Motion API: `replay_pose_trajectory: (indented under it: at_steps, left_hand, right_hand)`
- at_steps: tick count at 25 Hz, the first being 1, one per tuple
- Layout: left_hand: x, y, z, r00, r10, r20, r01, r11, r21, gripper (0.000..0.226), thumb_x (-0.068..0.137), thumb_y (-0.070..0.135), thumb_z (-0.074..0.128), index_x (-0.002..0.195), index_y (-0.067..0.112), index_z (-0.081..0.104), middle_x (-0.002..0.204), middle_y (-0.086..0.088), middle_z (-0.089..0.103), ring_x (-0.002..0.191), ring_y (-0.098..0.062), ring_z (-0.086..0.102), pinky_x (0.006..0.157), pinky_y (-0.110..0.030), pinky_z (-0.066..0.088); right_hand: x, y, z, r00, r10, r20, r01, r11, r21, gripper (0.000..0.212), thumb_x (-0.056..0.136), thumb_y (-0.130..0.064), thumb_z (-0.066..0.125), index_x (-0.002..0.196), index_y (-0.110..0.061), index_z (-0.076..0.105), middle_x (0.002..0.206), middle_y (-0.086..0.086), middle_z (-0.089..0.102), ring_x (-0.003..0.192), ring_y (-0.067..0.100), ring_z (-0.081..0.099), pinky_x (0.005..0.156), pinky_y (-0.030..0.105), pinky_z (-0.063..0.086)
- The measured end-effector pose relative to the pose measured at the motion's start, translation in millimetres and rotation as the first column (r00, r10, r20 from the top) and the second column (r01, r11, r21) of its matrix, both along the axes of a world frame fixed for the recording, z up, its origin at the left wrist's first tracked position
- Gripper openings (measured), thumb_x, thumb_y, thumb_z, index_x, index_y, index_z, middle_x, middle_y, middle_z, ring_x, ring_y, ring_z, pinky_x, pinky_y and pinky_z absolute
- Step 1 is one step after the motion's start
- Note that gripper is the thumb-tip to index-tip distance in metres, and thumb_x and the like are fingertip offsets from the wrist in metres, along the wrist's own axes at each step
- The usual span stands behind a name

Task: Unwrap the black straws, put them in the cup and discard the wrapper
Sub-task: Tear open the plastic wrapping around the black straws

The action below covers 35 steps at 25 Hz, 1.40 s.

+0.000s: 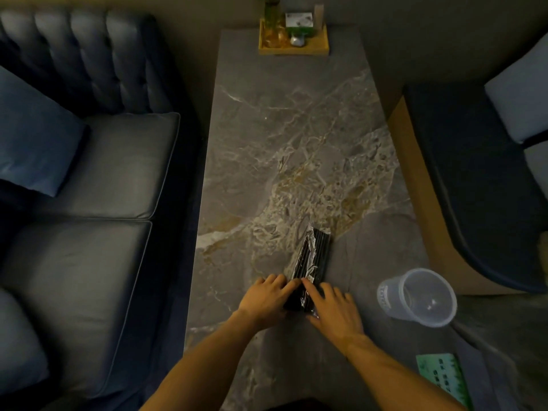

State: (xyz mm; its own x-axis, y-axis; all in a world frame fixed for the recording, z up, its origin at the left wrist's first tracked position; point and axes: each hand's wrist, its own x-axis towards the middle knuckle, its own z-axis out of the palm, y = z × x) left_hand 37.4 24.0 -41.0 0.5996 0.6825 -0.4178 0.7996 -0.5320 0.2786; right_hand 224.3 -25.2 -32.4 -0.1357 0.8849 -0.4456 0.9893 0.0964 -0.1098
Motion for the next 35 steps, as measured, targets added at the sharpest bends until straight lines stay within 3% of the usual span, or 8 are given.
replay_pose_trajectory:
  at_steps: [7,11,15,19,23,26,31,35]
  left_hand:
    - [3,-9,4,0.998,0.005,0.055,-0.008,0.999,0.044,0.051,0.083,0.032,0.054,0.132,0.022,0.041,0.113,-0.009,0.057,0.098,-0.033,0.059,0.075,-0.042,0.050]
    - [4,-20,15,0.984,0.118,0.134,-0.123,0.992,0.025,0.040,0.083,0.033,0.053,0.121,0.023,0.048,0.109,-0.006,0.059,0.088,-0.034,0.063,0.063,-0.042,0.052]
    - [8,-29,29,0.945,0.229,0.236,-0.227,0.973,-0.037,0.041,0.079,0.044,0.055,0.116,0.029,0.046,0.111,-0.003,0.061,0.092,-0.030,0.065,0.068,-0.040,0.053]
    - [1,-37,40,0.877,0.302,0.375,-0.282,0.953,-0.109,0.043,0.073,0.049,0.055,0.115,0.038,0.046,0.110,0.006,0.064,0.095,-0.013,0.063,0.071,-0.025,0.048]
    - [0,-34,62,0.747,0.399,0.532,-0.367,0.915,-0.170,0.041,0.076,0.038,0.060,0.116,0.040,0.053,0.107,0.012,0.063,0.097,0.001,0.056,0.075,-0.005,0.038]
    - [-1,-27,81,0.674,0.391,0.626,-0.342,0.917,-0.205,0.044,0.077,0.040,0.063,0.119,0.041,0.052,0.107,0.014,0.056,0.102,0.002,0.053,0.080,-0.007,0.040]
    - [-6,-20,110,0.633,0.319,0.706,-0.343,0.932,-0.113,0.040,0.079,0.042,0.073,0.116,0.032,0.062,0.105,0.005,0.057,0.097,-0.007,0.056,0.081,-0.024,0.049]
    - [-9,-24,120,0.535,0.365,0.762,-0.355,0.915,-0.190,0.032,0.082,0.045,0.070,0.111,0.034,0.063,0.112,0.013,0.061,0.104,-0.005,0.059,0.082,-0.018,0.050]
  right_hand:
    - [3,-10,-5,0.995,-0.043,-0.094,0.049,0.997,0.066,0.080,0.081,-0.024,0.060,0.149,-0.033,0.020,0.120,0.007,0.055,0.096,0.029,0.061,0.079,0.040,0.051]
    - [3,-18,0,0.990,-0.043,-0.134,0.059,0.991,0.116,0.081,0.080,-0.020,0.062,0.148,-0.037,0.022,0.123,0.005,0.050,0.095,0.028,0.062,0.076,0.041,0.054]
    - [7,-25,13,0.991,-0.004,-0.137,0.040,0.963,0.265,0.079,0.058,-0.022,0.085,0.130,-0.029,0.055,0.098,0.005,0.063,0.073,0.025,0.065,0.056,0.038,0.056]
    - [16,-27,24,0.966,0.026,-0.257,0.059,0.947,0.315,0.071,0.062,-0.017,0.083,0.127,-0.028,0.057,0.098,0.006,0.061,0.078,0.026,0.064,0.056,0.039,0.057]
    - [19,-18,48,0.872,-0.066,-0.485,0.200,0.952,0.230,0.059,0.078,-0.014,0.071,0.132,-0.031,0.053,0.108,0.005,0.054,0.084,0.024,0.060,0.064,0.039,0.056]
    - [19,-7,72,0.758,-0.079,-0.648,0.279,0.937,0.212,0.051,0.079,-0.013,0.074,0.127,-0.023,0.060,0.105,0.007,0.049,0.089,0.021,0.056,0.076,0.036,0.054]
    - [26,7,116,0.697,-0.023,-0.717,0.248,0.946,0.211,0.036,0.078,-0.020,0.077,0.114,-0.022,0.069,0.103,0.006,0.048,0.093,0.014,0.051,0.084,0.019,0.045]
    - [26,6,136,0.500,-0.163,-0.851,0.251,0.967,-0.038,0.033,0.076,-0.021,0.078,0.102,-0.036,0.067,0.106,-0.005,0.066,0.098,0.004,0.062,0.085,0.016,0.049]
